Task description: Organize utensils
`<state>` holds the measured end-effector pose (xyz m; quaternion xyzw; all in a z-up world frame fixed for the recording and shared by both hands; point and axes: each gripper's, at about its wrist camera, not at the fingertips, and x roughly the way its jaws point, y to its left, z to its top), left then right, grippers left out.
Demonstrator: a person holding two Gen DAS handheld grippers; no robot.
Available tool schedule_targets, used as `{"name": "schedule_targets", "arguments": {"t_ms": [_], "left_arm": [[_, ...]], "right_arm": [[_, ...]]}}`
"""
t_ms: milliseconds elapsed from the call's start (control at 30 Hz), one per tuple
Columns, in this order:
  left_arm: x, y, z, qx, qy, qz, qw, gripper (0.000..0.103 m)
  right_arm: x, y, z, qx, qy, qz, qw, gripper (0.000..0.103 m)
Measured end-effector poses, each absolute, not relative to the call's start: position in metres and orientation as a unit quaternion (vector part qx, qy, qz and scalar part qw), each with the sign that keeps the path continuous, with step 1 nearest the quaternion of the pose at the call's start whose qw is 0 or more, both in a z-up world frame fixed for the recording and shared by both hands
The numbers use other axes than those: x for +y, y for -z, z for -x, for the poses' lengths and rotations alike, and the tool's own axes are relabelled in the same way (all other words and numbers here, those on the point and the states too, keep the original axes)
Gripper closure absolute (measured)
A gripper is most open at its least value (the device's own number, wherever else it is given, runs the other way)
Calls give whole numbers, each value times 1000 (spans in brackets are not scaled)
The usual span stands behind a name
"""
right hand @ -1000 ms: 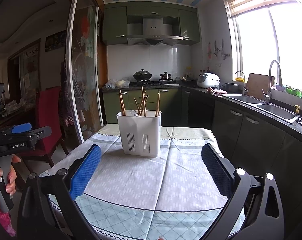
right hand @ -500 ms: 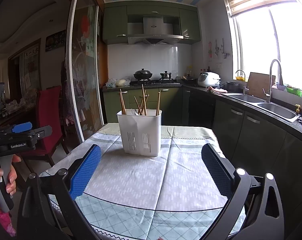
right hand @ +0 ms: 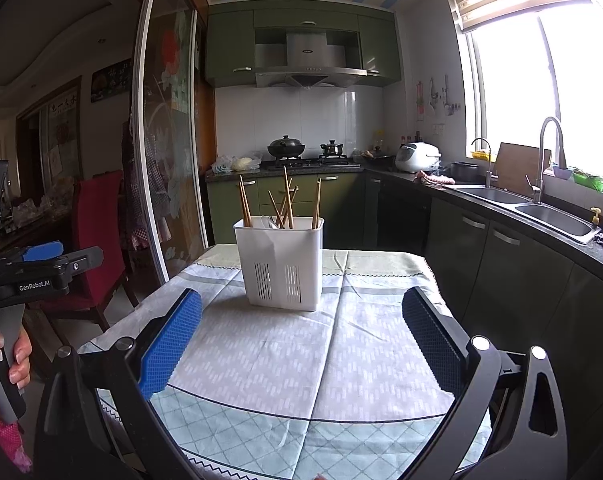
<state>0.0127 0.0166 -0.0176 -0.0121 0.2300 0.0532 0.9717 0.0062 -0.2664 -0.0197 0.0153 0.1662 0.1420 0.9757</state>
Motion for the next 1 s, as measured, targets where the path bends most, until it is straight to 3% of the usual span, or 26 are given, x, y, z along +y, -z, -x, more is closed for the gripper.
{"name": "schedule_targets", "arguments": {"t_ms": [1000], "left_arm": [[16, 23, -19, 242, -55, -6, 969, 6]], "right_arm": [[-264, 23, -9, 171, -142, -13, 975, 4]]}}
